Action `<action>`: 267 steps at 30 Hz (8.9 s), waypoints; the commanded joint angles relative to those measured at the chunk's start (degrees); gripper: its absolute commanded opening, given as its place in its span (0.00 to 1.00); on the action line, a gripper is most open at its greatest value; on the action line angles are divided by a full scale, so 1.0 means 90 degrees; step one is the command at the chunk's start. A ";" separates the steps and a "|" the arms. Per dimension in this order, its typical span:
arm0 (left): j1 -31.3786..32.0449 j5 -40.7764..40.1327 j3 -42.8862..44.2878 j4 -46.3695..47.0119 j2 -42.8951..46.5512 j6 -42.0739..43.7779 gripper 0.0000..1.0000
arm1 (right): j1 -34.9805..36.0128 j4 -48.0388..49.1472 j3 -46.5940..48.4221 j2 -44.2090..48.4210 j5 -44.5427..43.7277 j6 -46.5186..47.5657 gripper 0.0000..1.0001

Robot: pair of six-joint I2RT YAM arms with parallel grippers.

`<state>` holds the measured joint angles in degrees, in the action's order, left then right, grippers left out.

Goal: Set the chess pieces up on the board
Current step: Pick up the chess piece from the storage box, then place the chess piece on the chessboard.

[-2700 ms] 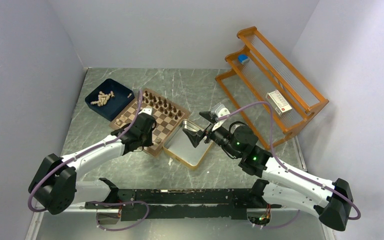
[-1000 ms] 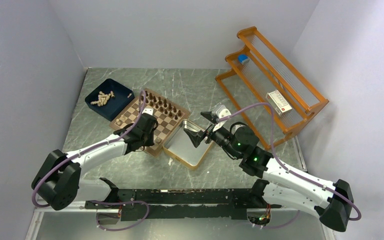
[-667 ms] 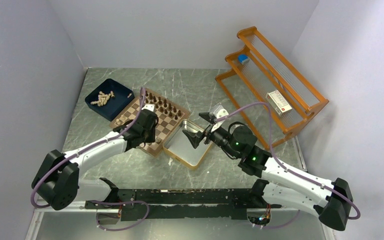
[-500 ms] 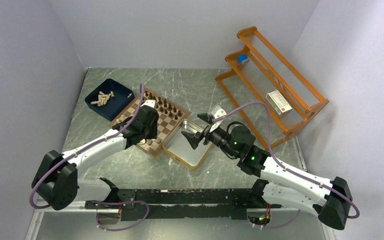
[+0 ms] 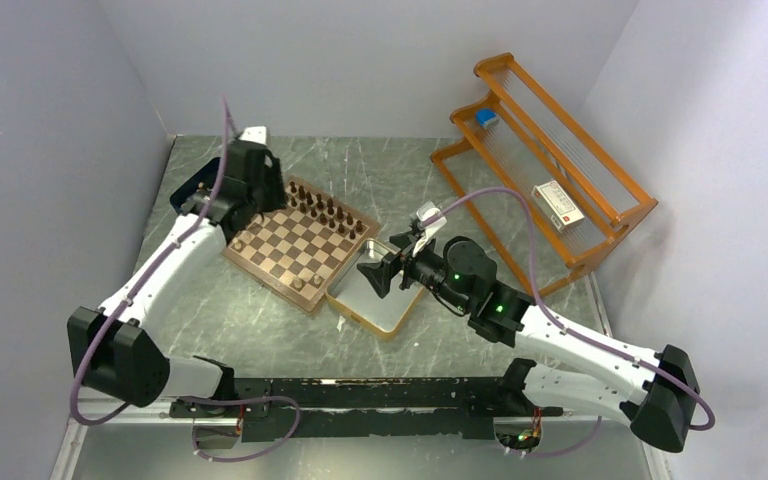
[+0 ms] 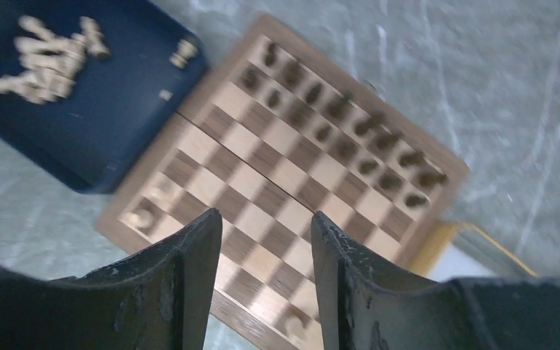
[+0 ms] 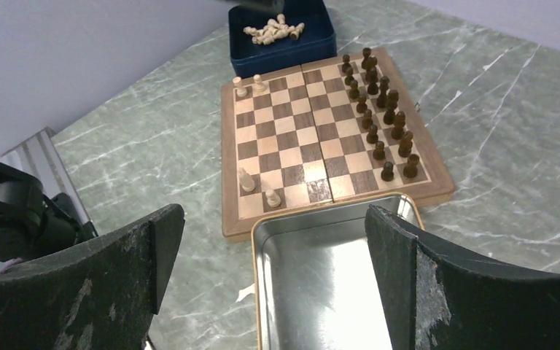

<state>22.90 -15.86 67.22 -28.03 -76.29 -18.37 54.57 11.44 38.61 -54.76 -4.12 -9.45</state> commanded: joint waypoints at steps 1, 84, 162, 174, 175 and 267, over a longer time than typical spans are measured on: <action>-0.0907 0.0180 0.0633 -0.0289 -0.0353 0.0547 0.52 | 0.0002 -0.0049 0.0076 -0.0030 0.0043 -0.0610 1.00; -0.3296 0.1405 0.2091 0.1069 -0.4589 0.0368 0.23 | -0.0001 0.0383 0.0128 -0.0267 0.0498 -0.0248 0.93; -0.0317 0.5584 -0.2418 0.1824 0.1822 0.1845 0.17 | -0.1777 0.0297 0.3438 -0.5098 0.5619 -0.4512 0.44; -0.0289 0.5769 -0.2543 0.1993 0.1909 0.1720 0.17 | -0.1754 0.0571 0.3153 -0.5067 0.5530 -0.4630 0.37; -0.0275 0.5787 -0.2525 0.1945 0.1894 0.1748 0.17 | -0.1747 0.0558 0.3155 -0.5071 0.5494 -0.4595 0.35; -0.0249 0.0137 -0.0646 -0.0609 0.5704 0.0441 0.98 | 0.0974 0.1231 0.3771 -0.6346 0.0097 0.1476 0.06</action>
<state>20.36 -13.15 59.64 -31.68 -25.50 -13.41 62.11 20.21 70.26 -110.45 2.50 -2.02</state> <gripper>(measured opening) 0.979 0.135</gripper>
